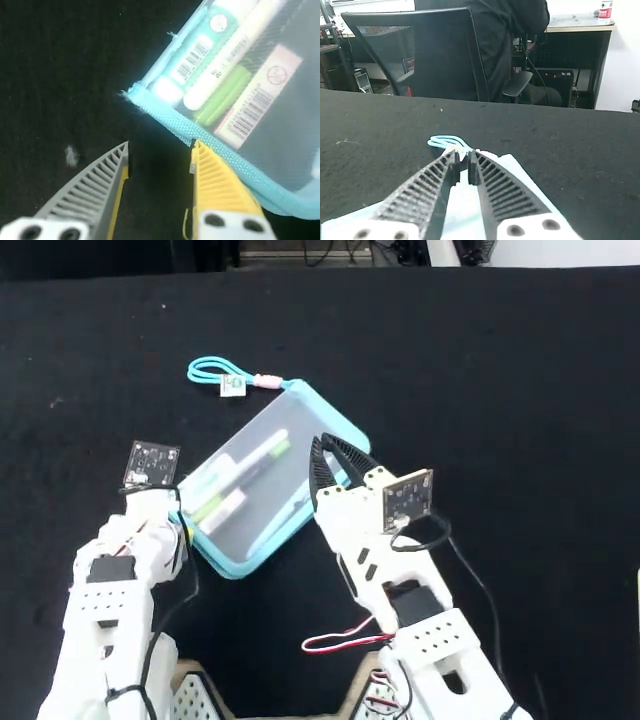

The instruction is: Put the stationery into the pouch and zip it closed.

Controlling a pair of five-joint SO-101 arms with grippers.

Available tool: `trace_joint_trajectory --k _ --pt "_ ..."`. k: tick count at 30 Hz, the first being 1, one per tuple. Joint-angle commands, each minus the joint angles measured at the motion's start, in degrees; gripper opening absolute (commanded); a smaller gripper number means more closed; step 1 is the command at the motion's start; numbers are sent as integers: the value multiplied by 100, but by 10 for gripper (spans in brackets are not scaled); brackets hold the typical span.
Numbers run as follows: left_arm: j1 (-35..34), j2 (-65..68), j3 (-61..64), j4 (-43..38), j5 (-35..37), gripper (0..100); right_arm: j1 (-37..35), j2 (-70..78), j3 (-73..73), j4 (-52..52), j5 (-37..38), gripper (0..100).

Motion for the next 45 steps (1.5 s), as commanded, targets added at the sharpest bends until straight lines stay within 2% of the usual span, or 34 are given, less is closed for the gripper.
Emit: trace_joint_trajectory --k 1,4,7,11,14,20,24,25,30,42,45 --pt "119 -88 -488 -88 492 209 -9 -154 -127 -176 44 35" --pt "57 -88 -523 334 844 209 -9 -154 -127 -176 44 35" --pt "-154 -88 -479 897 853 209 -9 -154 -136 -176 44 35" --pt "-760 -88 -330 1345 862 209 -9 -154 -136 -176 44 35" --pt "-1086 -88 -92 1363 862 209 -9 -154 -136 -176 44 35" --pt "-1174 -88 488 1354 897 198 -9 -154 -119 -176 44 35" --pt "-1147 -88 611 1345 879 34 -9 -154 -119 -176 44 35" --pt "-1165 -88 611 1354 888 22 -9 -154 -119 -176 44 35" --pt "-1174 -88 620 1389 862 109 -9 -154 -110 -176 44 35" --pt "-1174 -88 637 1618 888 104 -9 -154 -110 -176 44 35" --pt "-1174 -88 637 1618 888 28 -9 -154 -110 -176 44 35"
